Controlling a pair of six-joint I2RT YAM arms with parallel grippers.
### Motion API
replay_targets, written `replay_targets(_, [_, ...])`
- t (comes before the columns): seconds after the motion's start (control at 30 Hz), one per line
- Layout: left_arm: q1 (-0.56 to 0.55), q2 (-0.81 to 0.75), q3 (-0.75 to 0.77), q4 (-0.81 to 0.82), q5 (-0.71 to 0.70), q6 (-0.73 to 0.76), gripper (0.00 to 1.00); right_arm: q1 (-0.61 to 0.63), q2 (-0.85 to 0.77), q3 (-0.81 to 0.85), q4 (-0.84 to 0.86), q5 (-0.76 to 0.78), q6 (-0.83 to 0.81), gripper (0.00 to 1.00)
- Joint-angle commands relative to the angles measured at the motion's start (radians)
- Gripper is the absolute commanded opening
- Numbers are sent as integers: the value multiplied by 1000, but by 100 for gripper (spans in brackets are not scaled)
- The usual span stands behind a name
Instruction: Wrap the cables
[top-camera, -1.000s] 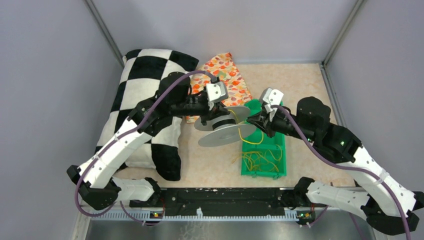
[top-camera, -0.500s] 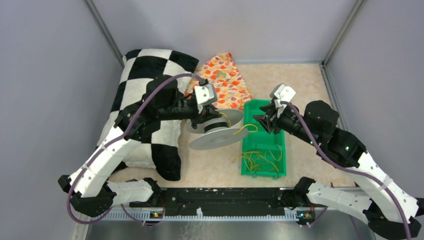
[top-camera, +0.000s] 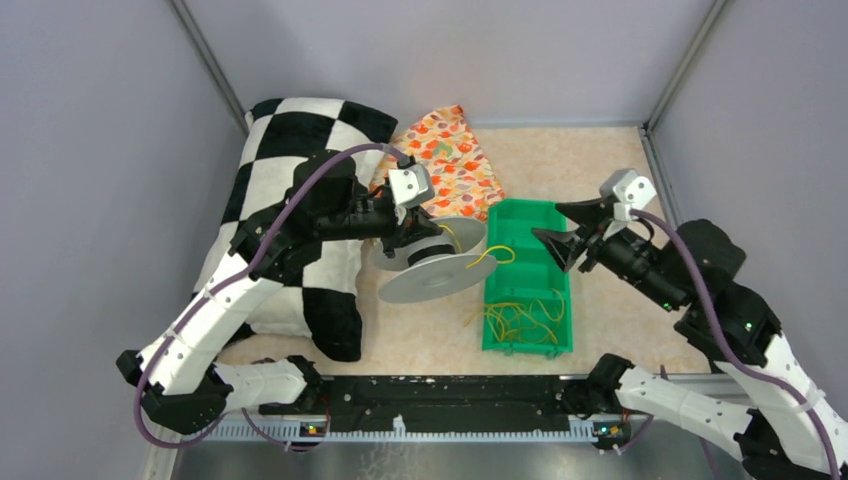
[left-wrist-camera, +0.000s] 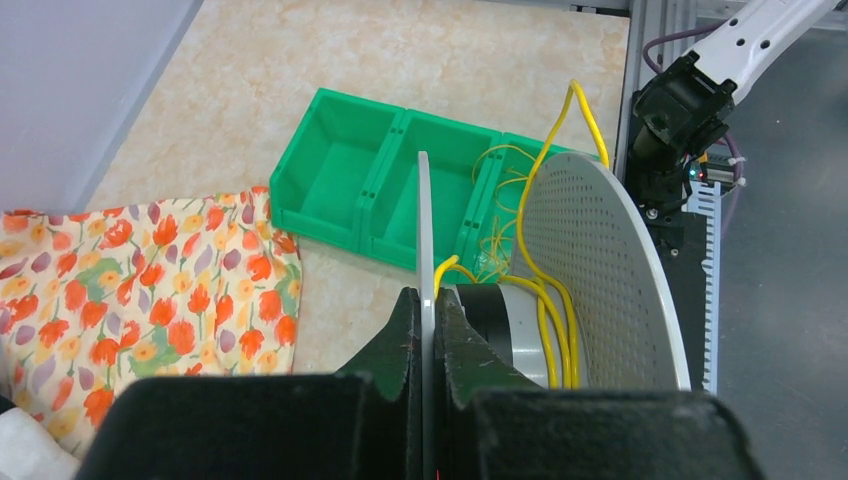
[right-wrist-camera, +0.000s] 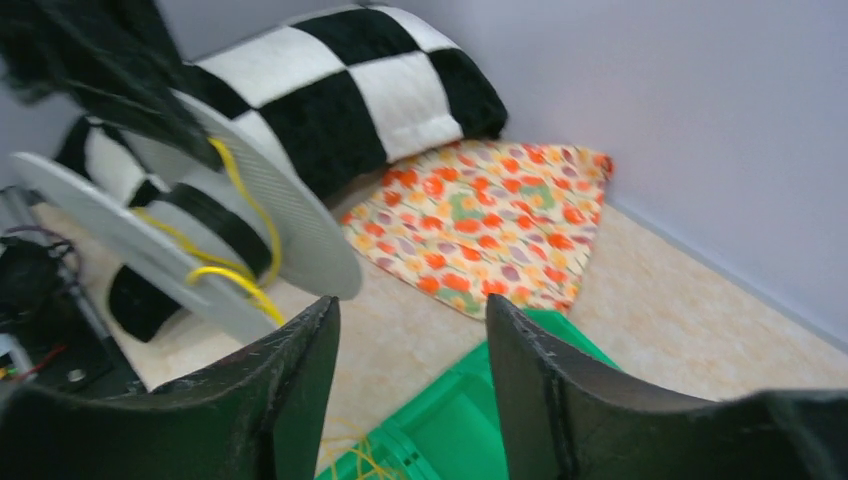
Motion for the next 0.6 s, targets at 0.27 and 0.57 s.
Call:
replay_targets(0.27, [9, -16, -3, 98, 27, -44, 0, -4, 76, 65, -56, -457, -82, 77])
replay_targets(0.57, [10, -18, -4, 84, 46, -49, 0, -5, 191, 109, -52, -467, -155, 64])
